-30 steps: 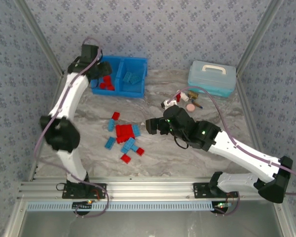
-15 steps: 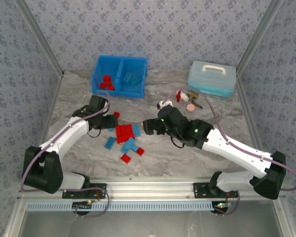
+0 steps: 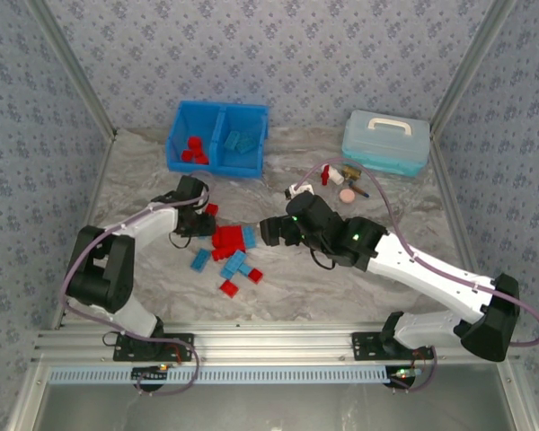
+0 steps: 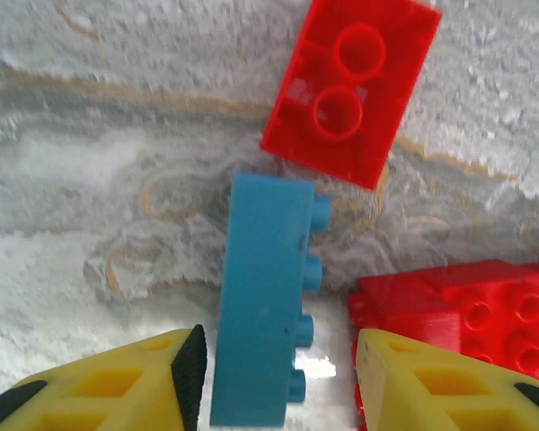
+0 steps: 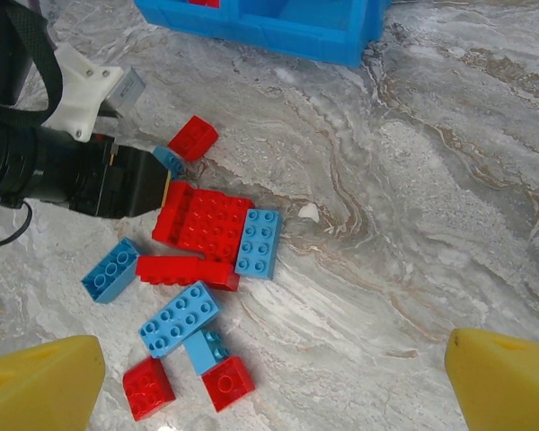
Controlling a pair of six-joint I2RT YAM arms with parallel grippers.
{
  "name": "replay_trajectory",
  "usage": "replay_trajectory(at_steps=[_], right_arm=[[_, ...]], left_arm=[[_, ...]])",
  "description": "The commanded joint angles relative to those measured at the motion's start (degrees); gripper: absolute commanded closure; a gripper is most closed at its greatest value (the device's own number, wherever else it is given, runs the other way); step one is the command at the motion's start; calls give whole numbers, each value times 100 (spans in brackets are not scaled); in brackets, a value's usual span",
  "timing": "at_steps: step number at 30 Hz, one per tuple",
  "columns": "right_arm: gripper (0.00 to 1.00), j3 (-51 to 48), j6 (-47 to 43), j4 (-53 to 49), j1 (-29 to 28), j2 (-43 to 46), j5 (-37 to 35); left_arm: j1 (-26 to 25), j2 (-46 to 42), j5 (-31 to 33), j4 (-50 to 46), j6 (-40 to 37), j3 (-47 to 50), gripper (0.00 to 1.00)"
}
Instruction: Sort the legos into containers by color
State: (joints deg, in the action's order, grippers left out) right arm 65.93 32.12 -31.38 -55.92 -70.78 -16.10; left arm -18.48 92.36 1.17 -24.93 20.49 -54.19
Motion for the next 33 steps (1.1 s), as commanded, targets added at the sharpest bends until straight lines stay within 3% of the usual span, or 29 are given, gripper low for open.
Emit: replay_trajectory(at_steps=[1,8,12,19,23,27,33], right_arm=[[0,113,66,-156,-40,158,-218],[0,148,31,-150,-26,144,-236],[0,161,23,-145,-15,135,-245],[0,192,17,-150,-3,149,-306],[0,187,36,-115,-4,166,-429],[0,190,48,-125,1,197,-473],[0,329,213,-254,-8,356,-537]], left_arm=[[46,196,224,197,-133,-214,55],[81,536,211,305,-102,-191,66],[81,415,127,254,-36,-191,80],[-190,-979,-202,-171,191,-829,80],[-297,-1153,-160,91,206,-1442,80],[-305,-477,13,415,24,-2259,80],[-291,1399,112,352,-330,-4038,80]])
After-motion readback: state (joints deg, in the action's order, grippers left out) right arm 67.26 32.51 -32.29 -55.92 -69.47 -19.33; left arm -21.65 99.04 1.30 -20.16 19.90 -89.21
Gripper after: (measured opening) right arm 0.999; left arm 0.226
